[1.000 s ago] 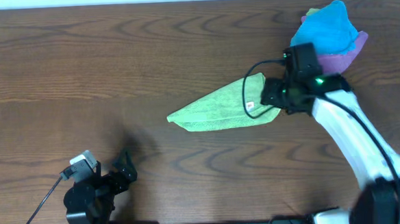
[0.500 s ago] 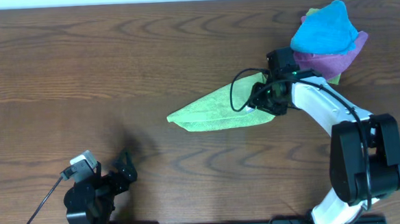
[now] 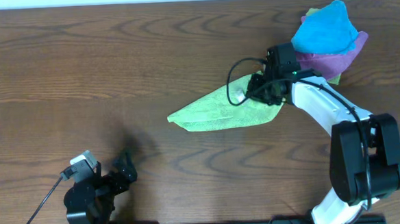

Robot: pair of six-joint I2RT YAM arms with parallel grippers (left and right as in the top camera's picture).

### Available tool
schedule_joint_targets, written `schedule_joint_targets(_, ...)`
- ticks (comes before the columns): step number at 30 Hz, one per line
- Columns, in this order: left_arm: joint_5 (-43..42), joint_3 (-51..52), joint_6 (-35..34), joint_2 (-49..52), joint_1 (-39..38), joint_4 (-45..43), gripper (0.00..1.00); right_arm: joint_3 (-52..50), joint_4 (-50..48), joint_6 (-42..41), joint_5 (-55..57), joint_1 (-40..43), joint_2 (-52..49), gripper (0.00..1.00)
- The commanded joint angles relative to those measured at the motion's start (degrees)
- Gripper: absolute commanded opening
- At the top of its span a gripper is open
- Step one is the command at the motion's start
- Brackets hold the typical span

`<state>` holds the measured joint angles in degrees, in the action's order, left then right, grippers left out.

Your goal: Fold the cloth

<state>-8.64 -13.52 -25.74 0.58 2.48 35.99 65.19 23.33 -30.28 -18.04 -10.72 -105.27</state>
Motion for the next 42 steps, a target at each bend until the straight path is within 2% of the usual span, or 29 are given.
schedule_joint_targets(1,-0.42,0.39,-0.48,-0.37,0.09,0.2,0.95,3.98,-5.11,0.07,-4.07,-0.09,0.07,0.02)
schedule_joint_targets(7,-0.42,0.39,-0.48,-0.37,0.09,0.2,0.95,8.63,-20.81,-1.2,6.43,-0.61,-1.75,0.02)
schedule_joint_targets(8,-0.39,0.39,-0.48,-0.37,0.09,0.22,0.96,9.07,-23.04,-1.18,7.93,-0.61,-2.71,0.06)
schedule_joint_targets(12,-0.39,0.39,-0.48,-0.37,0.09,0.2,0.95,9.92,-28.96,-0.72,10.29,-0.61,-6.16,0.52)
schedule_joint_targets(16,-0.39,0.39,-0.48,-0.37,0.09,0.2,0.95,9.92,-26.23,-0.72,9.53,-0.61,-5.62,0.68)
schedule_joint_targets(22,-0.33,0.39,-0.44,-0.37,0.09,0.37,0.95,9.92,-18.4,1.66,4.2,-0.79,-3.69,0.77)
schedule_joint_targets(29,-0.59,0.39,-0.46,-0.37,0.09,1.42,0.95,9.92,1.75,10.49,14.58,0.31,0.85,0.85)
schedule_joint_targets(37,-3.69,-2.14,-0.48,2.71,0.09,-1.33,0.96,9.92,23.12,10.1,16.7,3.5,3.39,0.91)
schedule_joint_targets(42,-4.7,-6.95,-0.44,11.17,0.09,-1.31,0.96,9.9,29.68,9.07,18.69,5.57,3.39,0.94)
